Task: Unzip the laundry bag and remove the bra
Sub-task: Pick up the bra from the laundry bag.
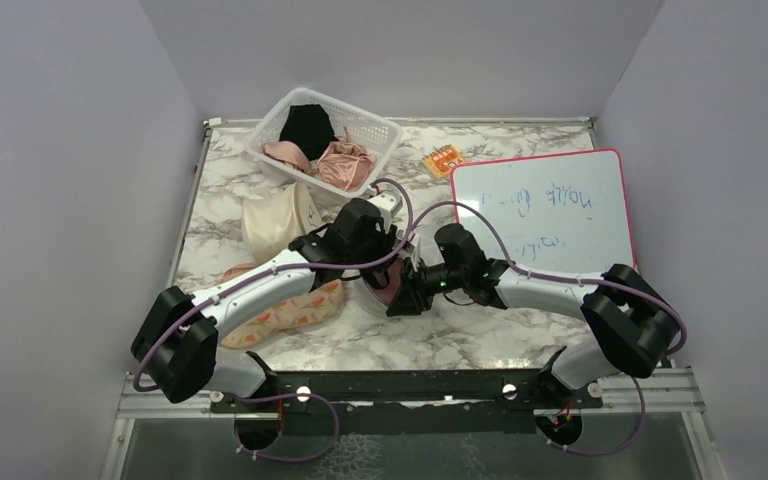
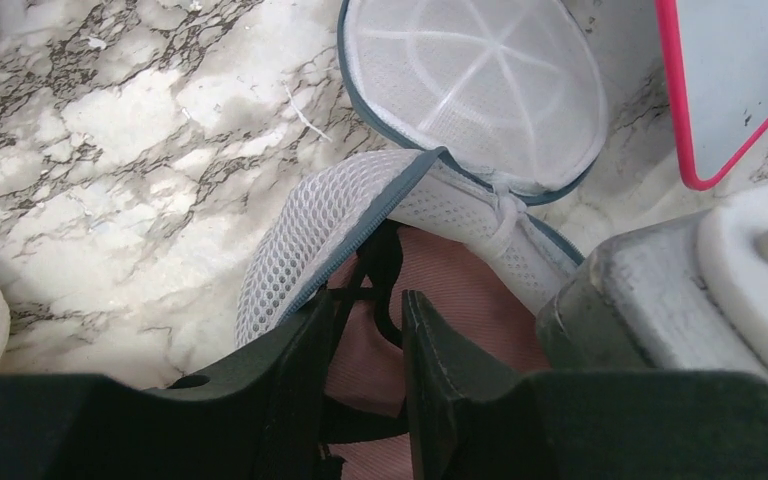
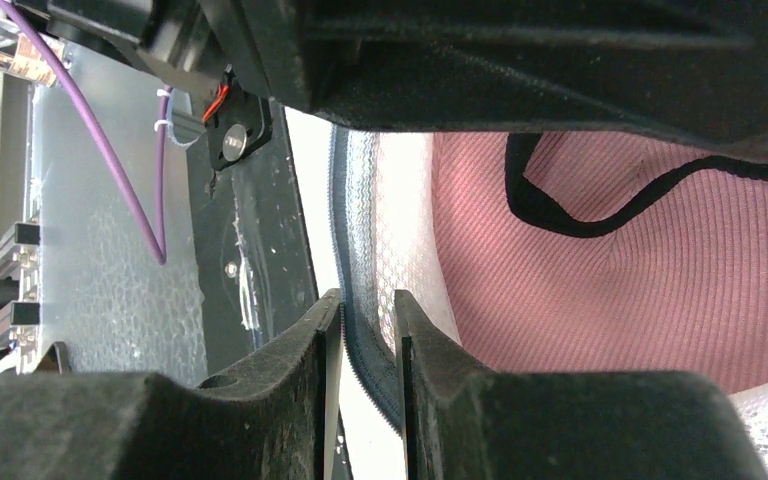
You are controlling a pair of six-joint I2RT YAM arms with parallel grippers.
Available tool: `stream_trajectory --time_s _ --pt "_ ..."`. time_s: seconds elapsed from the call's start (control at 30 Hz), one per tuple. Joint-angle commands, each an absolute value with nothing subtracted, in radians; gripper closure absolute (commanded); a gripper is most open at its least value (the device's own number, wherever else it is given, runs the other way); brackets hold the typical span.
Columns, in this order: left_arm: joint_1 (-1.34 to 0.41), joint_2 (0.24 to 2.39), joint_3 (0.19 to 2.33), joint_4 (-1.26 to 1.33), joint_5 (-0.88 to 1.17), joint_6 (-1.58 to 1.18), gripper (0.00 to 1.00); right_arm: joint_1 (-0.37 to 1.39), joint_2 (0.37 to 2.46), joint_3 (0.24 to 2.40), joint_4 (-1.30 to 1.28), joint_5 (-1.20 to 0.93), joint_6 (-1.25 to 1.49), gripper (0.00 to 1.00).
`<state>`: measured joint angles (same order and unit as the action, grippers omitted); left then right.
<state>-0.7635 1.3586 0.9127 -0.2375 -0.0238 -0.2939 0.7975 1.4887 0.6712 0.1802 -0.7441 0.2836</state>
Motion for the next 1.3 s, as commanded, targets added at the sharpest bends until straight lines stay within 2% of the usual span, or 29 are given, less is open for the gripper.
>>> stream_trajectory --time_s 0.0,0.23,0.47,0.57,0.67,0.87,0.93,1.07,1.27 --pt "-0.769 1.378 0.946 -0.185 0.036 -0.275 0.76 0.804 1.479 0.681 0.185 -0.715 0.278 0.77" --pt "-0.766 1.448 0.968 -0.188 0.028 -0.196 0.72 0.804 1.466 0.676 0.179 -0.71 0.275 0.78" --pt "-0.76 1.534 1.017 -0.201 0.045 -0.092 0.63 0.804 1.465 0.671 0.179 -0.713 0.272 0.79" --pt "-0.754 1.564 1.02 -0.203 0.076 -0.078 0.64 0.804 1.462 0.672 0.178 -0.709 0.272 0.79" --pt "-0.747 1.574 1.013 -0.179 0.129 -0.097 0.74 0.804 1.464 0.672 0.179 -0.709 0.27 0.79" --pt "-0.744 1.559 0.981 -0.116 0.234 -0.141 0.76 0.803 1.463 0.675 0.173 -0.708 0.268 0.79" --pt "-0.744 1.544 0.965 -0.106 0.228 -0.152 0.73 0.804 1.455 0.675 0.169 -0.705 0.265 0.79" --pt "-0.744 1.54 0.963 -0.14 0.238 -0.135 0.63 0.805 1.438 0.675 0.152 -0.697 0.257 0.79" --pt "-0.744 1.545 0.954 -0.202 0.17 -0.109 0.61 0.804 1.394 0.66 0.14 -0.681 0.257 0.79"
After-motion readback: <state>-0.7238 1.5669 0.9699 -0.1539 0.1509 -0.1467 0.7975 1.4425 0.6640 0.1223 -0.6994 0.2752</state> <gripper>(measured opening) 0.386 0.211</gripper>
